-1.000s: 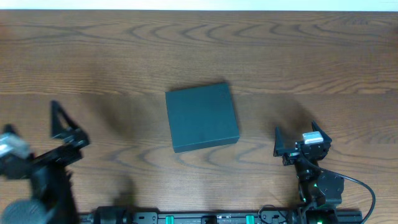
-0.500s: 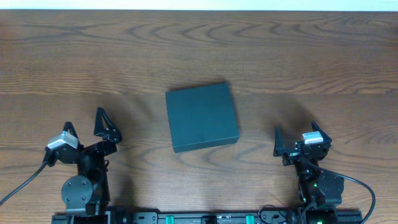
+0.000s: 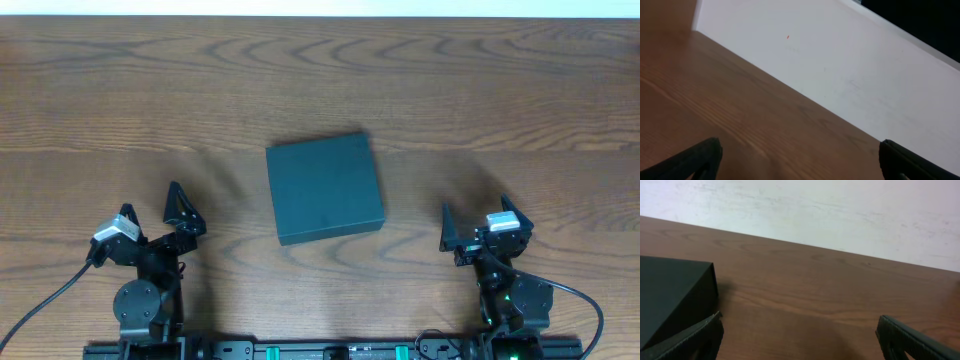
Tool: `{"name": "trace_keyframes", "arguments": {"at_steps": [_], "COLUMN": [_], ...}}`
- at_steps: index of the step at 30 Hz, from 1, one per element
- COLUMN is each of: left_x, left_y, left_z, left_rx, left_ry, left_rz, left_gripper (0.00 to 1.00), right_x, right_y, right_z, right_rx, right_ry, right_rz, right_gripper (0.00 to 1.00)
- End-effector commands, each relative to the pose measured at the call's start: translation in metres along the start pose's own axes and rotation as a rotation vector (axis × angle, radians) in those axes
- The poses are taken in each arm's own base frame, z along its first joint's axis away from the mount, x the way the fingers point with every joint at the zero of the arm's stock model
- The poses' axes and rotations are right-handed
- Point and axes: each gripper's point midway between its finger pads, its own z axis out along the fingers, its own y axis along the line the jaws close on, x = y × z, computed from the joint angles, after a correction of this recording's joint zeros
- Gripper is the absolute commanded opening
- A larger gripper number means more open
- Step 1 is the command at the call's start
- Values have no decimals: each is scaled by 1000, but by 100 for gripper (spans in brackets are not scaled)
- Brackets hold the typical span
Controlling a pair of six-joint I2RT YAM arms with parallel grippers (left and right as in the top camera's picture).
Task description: Pack container
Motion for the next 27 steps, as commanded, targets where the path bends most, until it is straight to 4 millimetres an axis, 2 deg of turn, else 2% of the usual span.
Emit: {"name": "trace_keyframes", "arguments": {"at_steps": [1,17,24,27], "left_x": [2,31,49,50], "left_y": [0,15,25,26], "left_z": [-1,3,4,4], "left_rx": [11,-15,-38,-38], "left_ry": [-5,43,83,88], "left_rz": [-13,-3,6,60], "left_gripper": [98,99,98,98], "right_x": [1,1,1,1], "right_y": [-1,-1,-1,-1], "right_z": [0,0,0,0], "right_rx": [3,3,3,3], "right_ry": [4,4,4,4], "right_rz": [-6,-6,-6,-6], "right_gripper": [99,99,99,99]}}
